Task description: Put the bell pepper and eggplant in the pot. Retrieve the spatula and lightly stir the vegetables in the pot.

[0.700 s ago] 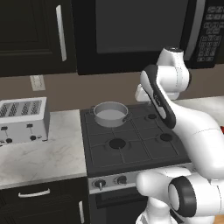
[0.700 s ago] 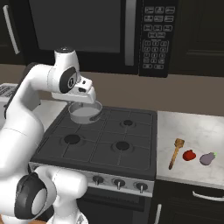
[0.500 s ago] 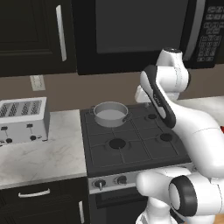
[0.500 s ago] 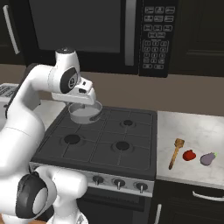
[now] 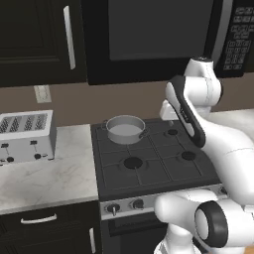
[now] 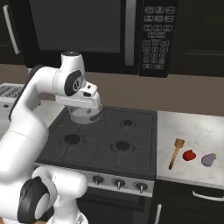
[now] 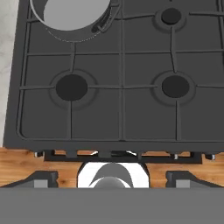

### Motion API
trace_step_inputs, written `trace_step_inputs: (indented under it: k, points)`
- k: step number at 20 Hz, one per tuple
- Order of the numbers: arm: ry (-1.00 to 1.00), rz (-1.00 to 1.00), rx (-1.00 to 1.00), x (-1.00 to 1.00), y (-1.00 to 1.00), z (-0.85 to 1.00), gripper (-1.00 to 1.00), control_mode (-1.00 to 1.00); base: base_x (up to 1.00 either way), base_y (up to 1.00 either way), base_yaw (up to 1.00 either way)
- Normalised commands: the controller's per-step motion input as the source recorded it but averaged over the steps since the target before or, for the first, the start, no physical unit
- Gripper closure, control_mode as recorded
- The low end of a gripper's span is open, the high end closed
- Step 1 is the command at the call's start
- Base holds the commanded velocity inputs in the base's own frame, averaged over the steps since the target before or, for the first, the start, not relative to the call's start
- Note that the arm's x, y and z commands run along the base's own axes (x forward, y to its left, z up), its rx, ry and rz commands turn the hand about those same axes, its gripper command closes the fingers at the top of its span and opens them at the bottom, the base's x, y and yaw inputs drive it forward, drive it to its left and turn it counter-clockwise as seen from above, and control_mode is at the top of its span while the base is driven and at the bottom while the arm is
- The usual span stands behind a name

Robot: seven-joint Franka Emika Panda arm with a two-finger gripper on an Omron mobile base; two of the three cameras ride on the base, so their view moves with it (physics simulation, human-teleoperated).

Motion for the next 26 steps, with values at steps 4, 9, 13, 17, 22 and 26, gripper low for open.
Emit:
trace_step_inputs:
  k: [4,9,13,17,22,26]
  points:
    - [-0.10,0.00,0.00,-0.48,-0.62,0.00,-1.00,-1.00,0.00,0.00,0.00]
    - [-0.19,0.00,0.00,-0.78,-0.20,0.00,-1.00,-1.00,0.00,0.00,0.00]
    - [-0.23,0.01,0.00,-0.77,-0.15,0.00,-1.00,-1.00,0.00,0.00,0.00]
    - [-0.09,0.05,0.00,-0.37,-0.06,0.00,-1.00,-1.00,0.00,0.00,0.00]
    - [-0.02,0.02,0.00,-0.18,-0.32,0.08,-1.00,-1.00,0.00,0.00,0.00]
    - [0.00,0.00,-0.01,-0.02,-0.23,0.03,-1.00,-1.00,0.00,0.00,0.00]
